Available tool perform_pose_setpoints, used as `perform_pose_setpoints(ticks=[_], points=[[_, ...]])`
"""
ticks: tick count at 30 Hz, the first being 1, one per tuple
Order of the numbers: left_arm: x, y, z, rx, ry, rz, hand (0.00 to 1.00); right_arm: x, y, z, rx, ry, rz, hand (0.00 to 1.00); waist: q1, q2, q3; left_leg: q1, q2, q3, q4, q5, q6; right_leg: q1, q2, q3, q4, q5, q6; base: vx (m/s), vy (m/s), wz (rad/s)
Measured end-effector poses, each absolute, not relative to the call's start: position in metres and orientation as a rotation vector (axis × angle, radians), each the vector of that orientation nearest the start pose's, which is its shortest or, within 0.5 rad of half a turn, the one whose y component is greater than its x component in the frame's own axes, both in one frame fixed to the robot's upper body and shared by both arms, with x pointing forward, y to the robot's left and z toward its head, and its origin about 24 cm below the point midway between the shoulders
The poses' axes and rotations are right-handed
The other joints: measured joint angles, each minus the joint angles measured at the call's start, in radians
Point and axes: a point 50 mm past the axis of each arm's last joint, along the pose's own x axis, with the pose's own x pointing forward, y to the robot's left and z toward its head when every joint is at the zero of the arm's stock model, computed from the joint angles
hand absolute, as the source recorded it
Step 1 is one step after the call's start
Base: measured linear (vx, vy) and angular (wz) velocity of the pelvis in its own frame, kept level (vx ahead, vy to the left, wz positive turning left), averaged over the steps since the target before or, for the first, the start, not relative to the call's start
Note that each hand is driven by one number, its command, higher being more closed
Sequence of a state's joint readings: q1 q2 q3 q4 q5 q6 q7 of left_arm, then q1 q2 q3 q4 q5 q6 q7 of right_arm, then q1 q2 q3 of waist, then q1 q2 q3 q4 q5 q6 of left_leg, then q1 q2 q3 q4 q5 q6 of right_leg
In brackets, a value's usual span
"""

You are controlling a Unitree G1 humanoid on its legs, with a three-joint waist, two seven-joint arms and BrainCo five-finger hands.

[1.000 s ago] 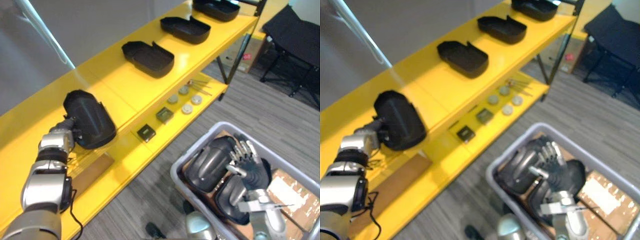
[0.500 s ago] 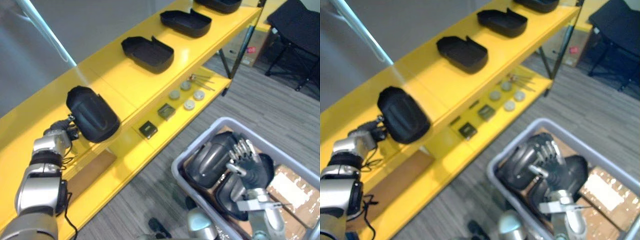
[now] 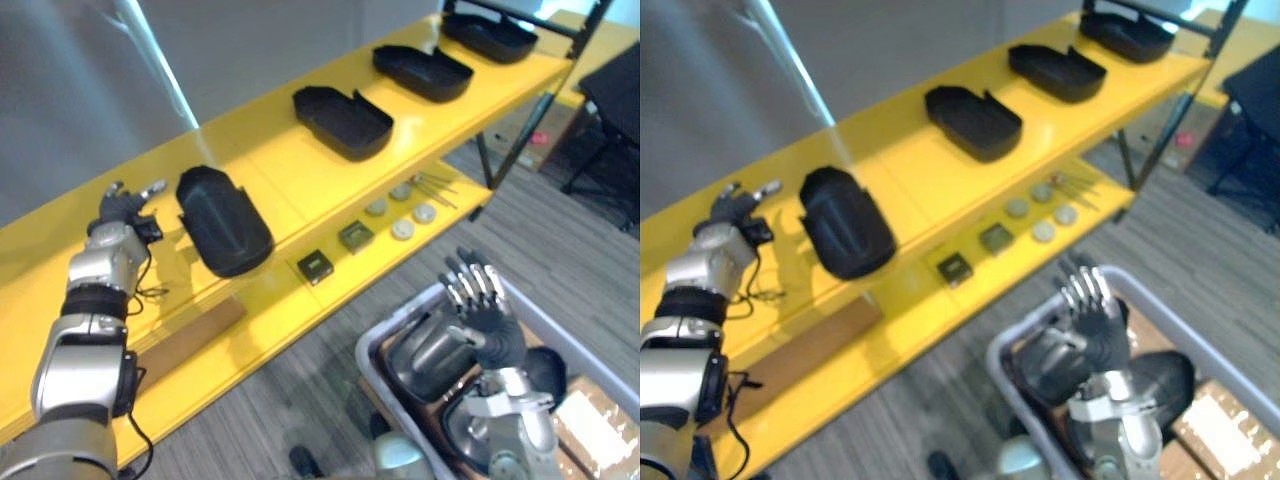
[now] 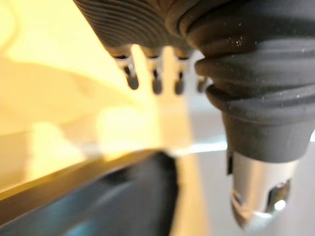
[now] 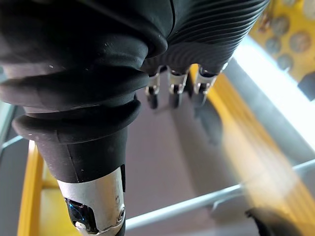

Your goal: Walk over and take plastic housings, then place them on the shelf

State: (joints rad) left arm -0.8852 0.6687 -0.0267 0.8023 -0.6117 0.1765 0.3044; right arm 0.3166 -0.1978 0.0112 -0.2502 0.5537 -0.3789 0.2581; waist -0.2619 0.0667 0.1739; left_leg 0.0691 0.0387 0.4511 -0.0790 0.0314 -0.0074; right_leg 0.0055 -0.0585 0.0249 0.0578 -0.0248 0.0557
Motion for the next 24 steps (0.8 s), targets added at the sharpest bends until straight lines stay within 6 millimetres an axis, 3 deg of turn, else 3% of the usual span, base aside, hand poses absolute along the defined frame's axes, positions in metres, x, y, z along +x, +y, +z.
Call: perform_pose_setpoints(ticks=[5,9,10,12,14,15,16,18,19,21,23,24], points=[[0.377,0.291,0.230,-0.070,-0.255,0.456,0.00,0.188,-0.197,0.070,0.234,-0.332,0.009,0.00,0.021,0.011,-0.032,0.008,-0.007,-0.032,-0.001,0.002,0.002,0.031,-0.009,-0.038,-0.011,-0.004,-0.002,0.01,0.014,0.21],[0.367,0.288,0.261,-0.119,-0.473,0.447,0.00,0.192,-0.199,0.067,0.240,-0.321,-0.032,0.00,0.049,0.024,-0.062,0.001,-0.012,-0.061,-0.008,0.012,0.005,0.038,-0.014,-0.065,-0.015,-0.005,-0.002,-0.01,0.010,0.20],[0.354,0.294,0.275,-0.166,-0.584,0.469,0.00,0.196,-0.198,0.067,0.262,-0.320,-0.026,0.00,0.055,0.024,-0.065,0.001,-0.013,-0.075,-0.008,0.019,0.008,0.045,-0.015,-0.079,-0.015,-0.005,-0.002,-0.03,0.003,0.23],[0.329,0.308,0.279,-0.188,-0.718,0.528,0.00,0.198,-0.197,0.067,0.279,-0.312,-0.020,0.00,0.068,0.027,-0.078,0.000,-0.013,-0.091,-0.009,0.024,0.008,0.052,-0.015,-0.099,-0.015,-0.005,-0.002,-0.02,0.000,0.27],[0.294,0.324,0.265,-0.167,-0.817,0.610,0.00,0.199,-0.198,0.066,0.281,-0.298,-0.023,0.00,0.086,0.032,-0.099,0.000,-0.013,-0.111,-0.009,0.026,0.006,0.064,-0.015,-0.112,-0.022,-0.006,-0.002,0.00,-0.004,0.25],[0.268,0.332,0.245,-0.127,-0.845,0.686,0.00,0.199,-0.200,0.065,0.284,-0.284,-0.028,0.00,0.100,0.031,-0.116,-0.002,-0.014,-0.127,-0.010,0.029,0.005,0.071,-0.015,-0.130,-0.029,-0.006,-0.002,0.00,-0.004,0.31],[0.255,0.335,0.234,-0.106,-0.852,0.727,0.00,0.199,-0.201,0.065,0.287,-0.279,-0.033,0.00,0.110,0.030,-0.121,-0.001,-0.015,-0.136,-0.010,0.031,0.005,0.079,-0.016,-0.138,-0.032,-0.006,-0.002,-0.01,-0.003,0.43],[0.208,0.337,0.190,-0.011,-0.827,0.908,0.00,0.197,-0.214,0.064,0.295,-0.268,-0.080,0.00,0.154,0.009,-0.139,-0.002,-0.019,-0.176,-0.010,0.039,0.007,0.102,-0.019,-0.183,-0.045,-0.008,-0.003,-0.03,-0.001,0.54],[0.197,0.337,0.180,0.007,-0.807,0.945,0.00,0.197,-0.218,0.064,0.293,-0.268,-0.098,0.00,0.169,0.002,-0.144,-0.003,-0.021,-0.188,-0.011,0.039,0.007,0.107,-0.020,-0.194,-0.047,-0.009,-0.003,-0.04,0.003,0.58],[0.163,0.333,0.152,0.083,-0.723,1.054,0.00,0.196,-0.229,0.067,0.273,-0.285,-0.176,0.00,0.213,-0.018,-0.154,-0.003,-0.029,-0.212,-0.011,0.037,0.002,0.123,-0.027,-0.224,-0.052,-0.023,-0.002,-0.06,0.019,0.45],[0.136,0.325,0.135,0.092,-0.667,1.116,0.00,0.197,-0.235,0.070,0.243,-0.307,-0.238,0.00,0.231,-0.030,-0.159,-0.005,-0.038,-0.233,-0.011,0.038,0.001,0.137,-0.035,-0.255,-0.052,-0.032,0.001,-0.05,0.028,0.39],[0.136,0.289,0.130,0.004,-0.663,0.974,0.00,0.217,-0.239,0.094,0.237,-0.400,-0.362,0.00,0.247,-0.077,-0.086,0.004,-0.059,-0.247,-0.010,0.043,0.023,0.167,-0.061,-0.303,-0.040,-0.040,0.022,-0.02,0.016,0.20]])
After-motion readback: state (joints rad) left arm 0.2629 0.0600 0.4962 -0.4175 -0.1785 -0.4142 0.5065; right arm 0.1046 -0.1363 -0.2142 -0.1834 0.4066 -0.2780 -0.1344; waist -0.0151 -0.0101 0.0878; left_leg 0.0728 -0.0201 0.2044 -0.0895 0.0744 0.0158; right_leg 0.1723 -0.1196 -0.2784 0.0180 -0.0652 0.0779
